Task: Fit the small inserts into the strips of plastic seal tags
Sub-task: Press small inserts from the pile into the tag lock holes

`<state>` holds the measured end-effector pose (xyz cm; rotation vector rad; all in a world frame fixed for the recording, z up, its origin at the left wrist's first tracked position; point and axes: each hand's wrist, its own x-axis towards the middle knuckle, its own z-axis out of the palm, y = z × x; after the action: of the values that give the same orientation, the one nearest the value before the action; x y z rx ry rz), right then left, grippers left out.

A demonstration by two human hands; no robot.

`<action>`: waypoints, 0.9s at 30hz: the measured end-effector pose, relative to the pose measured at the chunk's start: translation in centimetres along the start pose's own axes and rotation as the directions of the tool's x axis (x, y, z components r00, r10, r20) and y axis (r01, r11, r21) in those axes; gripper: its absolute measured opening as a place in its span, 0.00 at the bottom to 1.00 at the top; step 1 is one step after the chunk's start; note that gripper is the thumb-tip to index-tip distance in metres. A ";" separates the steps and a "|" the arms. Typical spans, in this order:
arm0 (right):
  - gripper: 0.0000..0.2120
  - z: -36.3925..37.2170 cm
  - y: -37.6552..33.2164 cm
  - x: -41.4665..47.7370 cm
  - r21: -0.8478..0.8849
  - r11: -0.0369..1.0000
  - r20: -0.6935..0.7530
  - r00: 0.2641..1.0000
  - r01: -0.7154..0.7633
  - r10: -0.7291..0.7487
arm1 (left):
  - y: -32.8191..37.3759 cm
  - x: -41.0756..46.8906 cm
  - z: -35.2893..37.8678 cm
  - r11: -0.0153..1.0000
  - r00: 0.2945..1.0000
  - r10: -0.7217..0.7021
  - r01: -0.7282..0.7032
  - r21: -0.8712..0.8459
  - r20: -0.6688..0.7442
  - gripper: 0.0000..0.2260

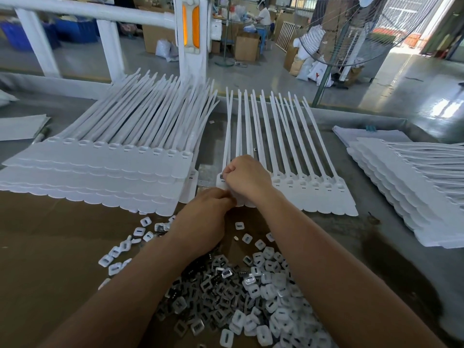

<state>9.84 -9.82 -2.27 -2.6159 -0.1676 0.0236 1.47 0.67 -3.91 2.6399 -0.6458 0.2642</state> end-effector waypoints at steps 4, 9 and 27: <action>0.04 0.2 0.1 0.1 0.035 0.999 -0.060 0.998 -0.005 0.007 | 0.0 0.1 0.0 1.000 1.000 0.001 -0.001 -0.009 0.007 0.18; 0.11 -0.3 0.3 0.0 0.166 0.985 -0.081 0.995 -0.039 0.053 | -0.3 0.0 -0.1 0.999 1.000 -0.021 0.021 -0.035 0.012 0.18; 0.08 -4.0 0.3 -1.6 0.251 0.968 0.139 0.988 0.027 -0.064 | -1.2 0.1 -0.5 0.999 0.997 -0.009 0.013 -0.047 0.081 0.21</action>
<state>8.52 -12.23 1.04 -2.3589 -0.2591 0.2077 2.10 1.84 -3.89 2.6192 -0.6545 0.1384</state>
